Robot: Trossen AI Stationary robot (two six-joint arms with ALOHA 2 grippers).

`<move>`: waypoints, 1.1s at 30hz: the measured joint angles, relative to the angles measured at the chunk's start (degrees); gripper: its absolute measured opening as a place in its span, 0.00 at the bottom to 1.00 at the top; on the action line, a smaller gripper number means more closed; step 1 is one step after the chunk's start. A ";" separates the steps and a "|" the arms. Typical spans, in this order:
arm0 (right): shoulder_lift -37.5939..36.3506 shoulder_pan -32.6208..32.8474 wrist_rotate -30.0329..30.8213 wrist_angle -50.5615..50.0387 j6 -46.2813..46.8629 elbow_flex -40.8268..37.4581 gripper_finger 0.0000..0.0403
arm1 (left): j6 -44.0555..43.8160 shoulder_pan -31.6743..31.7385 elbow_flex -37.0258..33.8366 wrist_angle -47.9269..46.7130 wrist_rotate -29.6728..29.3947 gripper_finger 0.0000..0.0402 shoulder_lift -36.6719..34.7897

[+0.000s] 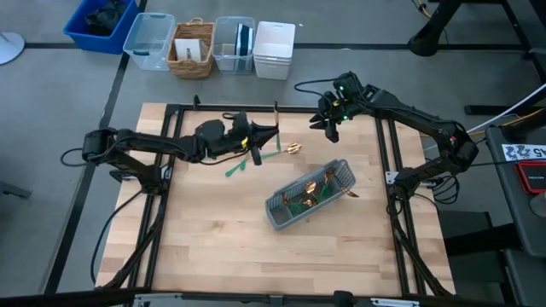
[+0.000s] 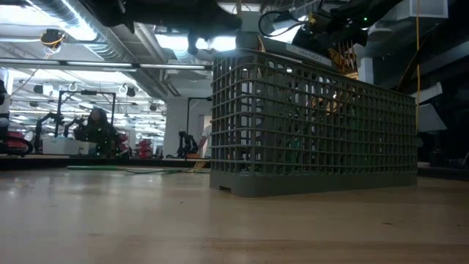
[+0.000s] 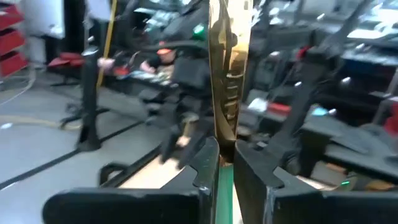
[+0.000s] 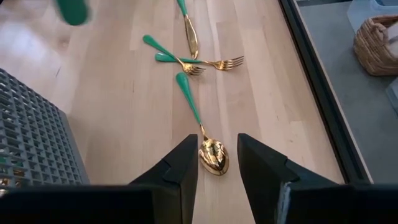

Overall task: Sort silverware
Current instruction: Put the gold knife into the gray silverware organizer

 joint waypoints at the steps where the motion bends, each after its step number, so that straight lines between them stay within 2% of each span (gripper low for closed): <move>1: -0.30 0.00 0.20 -0.18 0.00 0.00 0.29 | -0.01 -0.51 0.00 1.08 0.16 0.08 0.01; 8: -6.27 0.00 6.82 -2.17 -2.27 0.00 0.29 | -0.04 -4.23 0.00 7.14 0.20 0.08 0.04; 11: -9.95 0.00 7.25 -2.78 -2.51 0.00 0.29 | 0.27 -5.55 0.01 8.50 0.20 0.08 0.09; 14: -13.71 0.04 4.28 -3.19 -1.17 0.00 0.29 | 0.97 -6.76 0.02 10.29 0.20 0.08 0.17; 21: -19.97 0.04 -8.03 -2.38 6.57 0.02 0.29 | 1.54 -8.69 0.04 11.15 0.16 0.08 0.96; 25: -20.80 1.98 -10.67 -1.87 11.71 0.04 0.29 | 1.76 -8.71 0.07 11.20 0.15 0.08 1.53; 29: -20.71 6.68 -8.86 1.64 15.38 0.04 0.29 | 1.81 -8.57 0.07 11.13 0.13 0.08 2.17; 33: -20.33 13.46 -1.50 7.48 16.73 0.04 0.29 | 3.25 -8.56 0.09 11.36 -0.46 0.08 2.47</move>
